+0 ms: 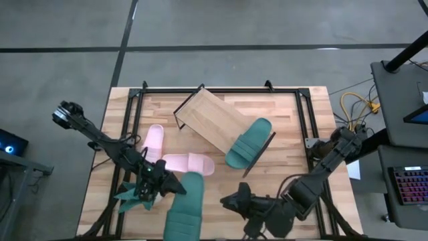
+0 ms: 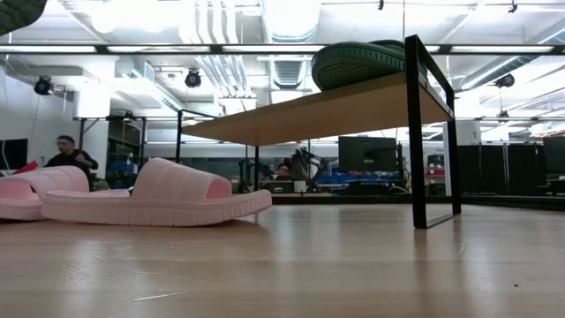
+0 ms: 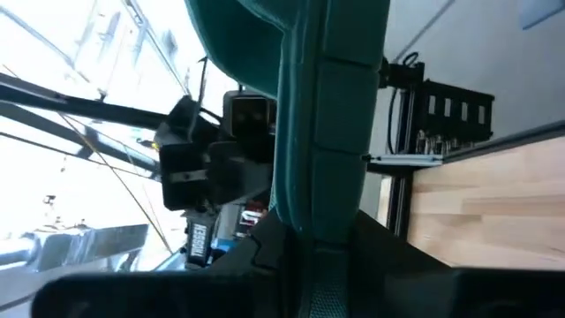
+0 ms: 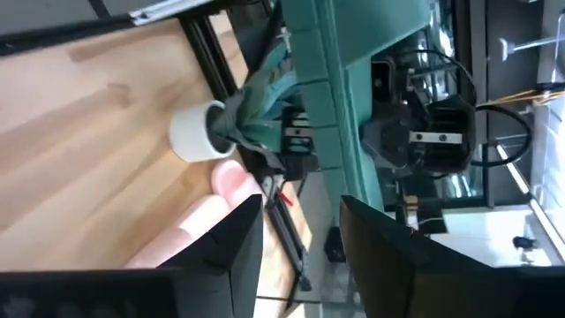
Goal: Pick and place slides into the shelf
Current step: Put the green slide on the shelf
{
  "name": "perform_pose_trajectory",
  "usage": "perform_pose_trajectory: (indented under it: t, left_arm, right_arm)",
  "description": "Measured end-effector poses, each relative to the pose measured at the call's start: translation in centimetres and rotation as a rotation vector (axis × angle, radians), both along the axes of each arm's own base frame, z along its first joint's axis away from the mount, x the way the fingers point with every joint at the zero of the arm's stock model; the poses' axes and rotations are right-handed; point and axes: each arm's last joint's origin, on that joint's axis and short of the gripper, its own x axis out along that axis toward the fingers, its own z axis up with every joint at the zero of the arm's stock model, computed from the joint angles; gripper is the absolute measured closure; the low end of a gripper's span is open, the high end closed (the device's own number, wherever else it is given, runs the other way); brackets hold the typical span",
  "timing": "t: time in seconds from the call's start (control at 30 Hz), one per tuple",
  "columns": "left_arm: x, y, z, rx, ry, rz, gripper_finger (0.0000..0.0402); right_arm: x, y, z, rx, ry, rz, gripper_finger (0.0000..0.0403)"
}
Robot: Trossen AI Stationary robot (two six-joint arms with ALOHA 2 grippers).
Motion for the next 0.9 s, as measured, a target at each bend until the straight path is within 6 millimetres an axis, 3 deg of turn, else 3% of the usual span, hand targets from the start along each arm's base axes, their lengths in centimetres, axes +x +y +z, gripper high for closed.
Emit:
perform_pose_trajectory:
  t: [0.27, 0.6, 0.9]
  left_arm:
    - [0.7, -0.2, -0.1, -0.009, -0.030, 0.009, 0.0358]
    - [0.9, -0.3, -0.2, -0.017, -0.041, 0.010, 0.0359]
    - [1.3, -0.6, 0.0, -0.024, -0.052, 0.012, 0.0359]
  right_arm:
    - [1.3, -1.3, 0.6, -0.075, -0.007, 0.094, 0.0249]
    - [3.2, -3.4, 0.6, -0.082, 0.001, 0.126, 0.0169]
    - [4.1, -4.2, 1.2, -0.025, -0.051, 0.148, 0.0165]
